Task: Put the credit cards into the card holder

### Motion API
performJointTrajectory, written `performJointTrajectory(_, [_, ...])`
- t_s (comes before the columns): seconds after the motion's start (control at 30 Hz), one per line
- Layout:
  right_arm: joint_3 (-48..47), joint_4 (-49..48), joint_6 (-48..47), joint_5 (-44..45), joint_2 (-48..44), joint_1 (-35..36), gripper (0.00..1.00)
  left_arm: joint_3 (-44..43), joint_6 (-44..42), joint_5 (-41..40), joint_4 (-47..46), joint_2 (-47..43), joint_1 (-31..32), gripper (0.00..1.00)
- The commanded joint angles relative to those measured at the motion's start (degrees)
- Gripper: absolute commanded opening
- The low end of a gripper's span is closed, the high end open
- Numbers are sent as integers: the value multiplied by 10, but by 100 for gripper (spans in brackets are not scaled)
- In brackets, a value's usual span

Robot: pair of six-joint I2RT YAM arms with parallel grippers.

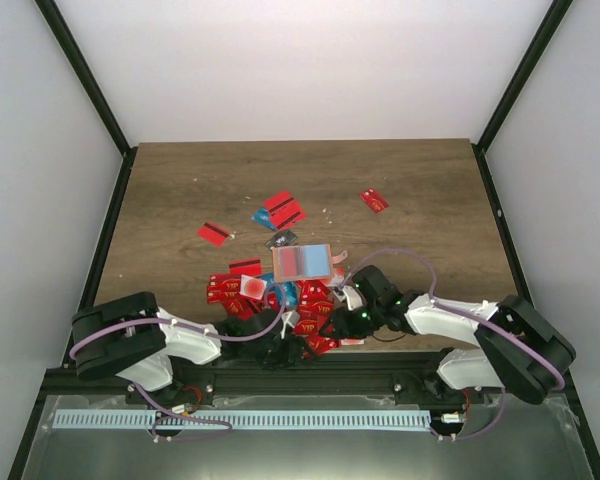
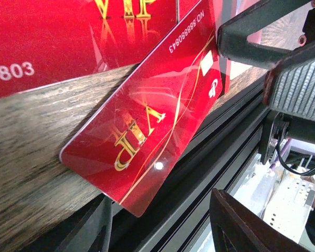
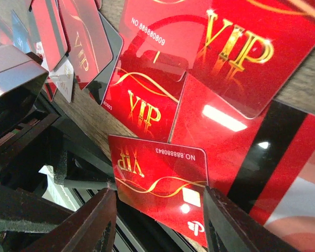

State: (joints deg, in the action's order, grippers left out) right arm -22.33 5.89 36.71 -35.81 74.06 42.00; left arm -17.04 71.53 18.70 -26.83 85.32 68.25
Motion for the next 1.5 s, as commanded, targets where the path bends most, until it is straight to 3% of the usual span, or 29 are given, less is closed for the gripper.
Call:
performJointTrajectory(0.0, [11,3,2,-6,9,14,48,21,1,-69,-13,15,-9,53])
performJointTrajectory(0.43, [9,-18,11,-7,34,32,48,38,3,-91,-38,-5,-8,32])
performJointTrajectory(0.97, [5,-21,10,-3,35,34,47,44,2,-132,-4,-63,-8,4])
performJointTrajectory(1.17, [-11,-4,22,50,-27,33,50,37,-11,-146,40,-105,-10,4])
performJointTrajectory(1.27, [-31,19,20,86,-65,33,55,6,-49,-143,109,-136,-21,4])
performJointTrajectory(1.47, [-52,44,17,145,-133,21,77,-54,-131,-158,247,-232,-65,4])
